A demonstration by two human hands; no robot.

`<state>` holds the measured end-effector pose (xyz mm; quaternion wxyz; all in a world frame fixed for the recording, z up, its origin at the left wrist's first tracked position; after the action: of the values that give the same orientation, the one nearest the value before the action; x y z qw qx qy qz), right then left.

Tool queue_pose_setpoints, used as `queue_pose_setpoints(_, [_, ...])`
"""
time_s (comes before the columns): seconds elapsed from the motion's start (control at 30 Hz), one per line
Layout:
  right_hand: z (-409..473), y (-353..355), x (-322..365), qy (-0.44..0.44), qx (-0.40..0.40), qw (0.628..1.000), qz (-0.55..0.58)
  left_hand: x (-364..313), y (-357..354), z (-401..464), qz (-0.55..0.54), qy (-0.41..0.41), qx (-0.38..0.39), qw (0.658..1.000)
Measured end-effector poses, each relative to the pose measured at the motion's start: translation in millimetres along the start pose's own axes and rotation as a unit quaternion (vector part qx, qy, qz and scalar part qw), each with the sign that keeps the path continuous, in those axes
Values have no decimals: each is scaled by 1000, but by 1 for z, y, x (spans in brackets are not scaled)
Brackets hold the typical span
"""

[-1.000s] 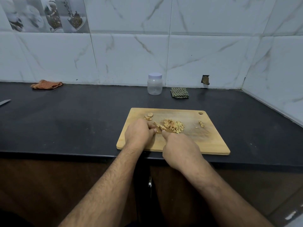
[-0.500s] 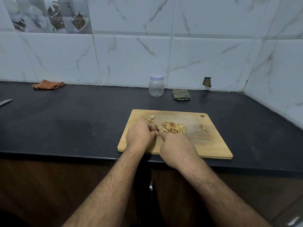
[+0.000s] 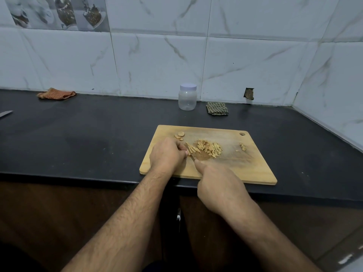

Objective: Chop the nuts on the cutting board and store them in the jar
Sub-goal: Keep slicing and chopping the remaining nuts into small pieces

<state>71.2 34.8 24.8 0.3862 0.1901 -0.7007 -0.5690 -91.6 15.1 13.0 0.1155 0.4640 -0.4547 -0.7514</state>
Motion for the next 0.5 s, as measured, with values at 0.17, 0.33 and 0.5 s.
queue_pose_setpoints(0.17, [10, 6, -2, -9, -21, 1000, 15, -1, -1, -1, 4, 1, 12, 1000])
queue_pose_setpoints(0.33, [15, 12, 0, -11, -31, 999, 41, 0, -1, 1, -8, 6, 17, 1000])
queue_pose_setpoints(0.5, [22, 12, 5, 5, -32, 998, 56, 2, -3, 2, -17, 10, 21, 1000])
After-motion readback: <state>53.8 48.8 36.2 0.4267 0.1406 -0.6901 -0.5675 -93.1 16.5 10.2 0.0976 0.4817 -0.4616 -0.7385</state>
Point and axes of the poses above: each hand's wrist, its own z-axis towards the middle knuckle, its own y-axis out of the back of the hand, x = y × z, the point moved 9 cm from there along z, towards the middle knuckle, and after that the axes turned 4 degrees about z, right-handed, at the moved point
